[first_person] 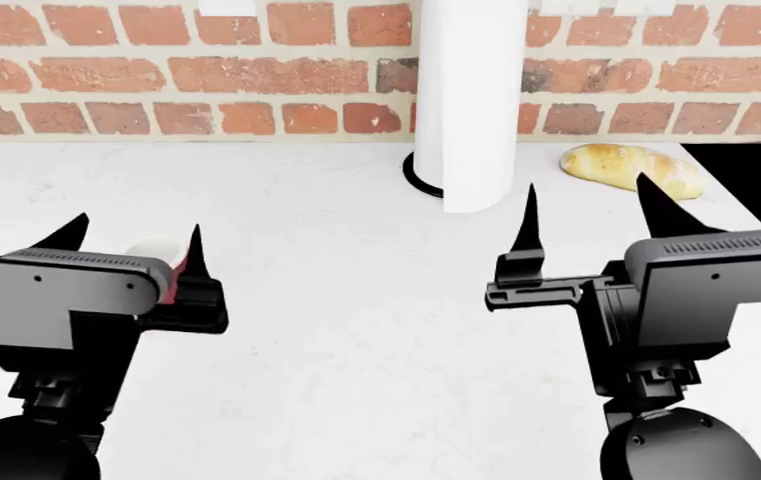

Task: A wet mug is on the counter and needs to be dried. Pick it up and place it upside down in the open cabinet.

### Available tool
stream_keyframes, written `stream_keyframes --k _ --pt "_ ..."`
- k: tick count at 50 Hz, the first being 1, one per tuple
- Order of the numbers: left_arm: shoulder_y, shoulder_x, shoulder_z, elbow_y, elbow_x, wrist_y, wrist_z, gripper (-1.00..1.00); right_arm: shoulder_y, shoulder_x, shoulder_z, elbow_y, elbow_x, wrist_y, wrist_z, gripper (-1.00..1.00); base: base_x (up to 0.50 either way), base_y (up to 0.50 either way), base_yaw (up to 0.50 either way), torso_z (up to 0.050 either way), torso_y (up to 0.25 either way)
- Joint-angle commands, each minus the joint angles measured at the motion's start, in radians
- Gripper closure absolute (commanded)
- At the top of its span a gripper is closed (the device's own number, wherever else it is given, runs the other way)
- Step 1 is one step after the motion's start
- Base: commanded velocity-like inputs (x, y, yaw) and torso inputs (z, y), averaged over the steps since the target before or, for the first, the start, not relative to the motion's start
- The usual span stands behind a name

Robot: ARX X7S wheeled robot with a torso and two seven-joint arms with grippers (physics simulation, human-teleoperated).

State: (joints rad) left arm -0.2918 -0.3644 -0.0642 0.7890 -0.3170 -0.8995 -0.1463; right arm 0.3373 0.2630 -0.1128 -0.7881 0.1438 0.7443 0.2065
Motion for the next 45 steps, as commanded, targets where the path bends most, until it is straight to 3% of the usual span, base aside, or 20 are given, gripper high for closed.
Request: stream_keyframes --k 1,19,45 --pt "-0.015 -0.02 -0.026 0.048 -0.051 -0.097 0.011 -1.0 -0.014 0.003 0.0 0.009 0.003 -0.018 0.006 -1.0 0.0 0.0 0.0 0.0 0.0" --pt "0.035 -0.038 -0.01 0.043 -0.034 -0.087 -0.004 -1.0 -0.029 0.006 -0.005 0.023 0.008 -0.041 0.015 -1.0 0.0 0.0 0.0 0.0 0.0" --pt "0.084 -0.026 0.057 -0.108 0.031 0.05 -0.016 -1.0 -0.024 0.014 -0.021 0.03 0.016 -0.043 0.023 -1.0 0.0 0.0 0.0 0.0 0.0"
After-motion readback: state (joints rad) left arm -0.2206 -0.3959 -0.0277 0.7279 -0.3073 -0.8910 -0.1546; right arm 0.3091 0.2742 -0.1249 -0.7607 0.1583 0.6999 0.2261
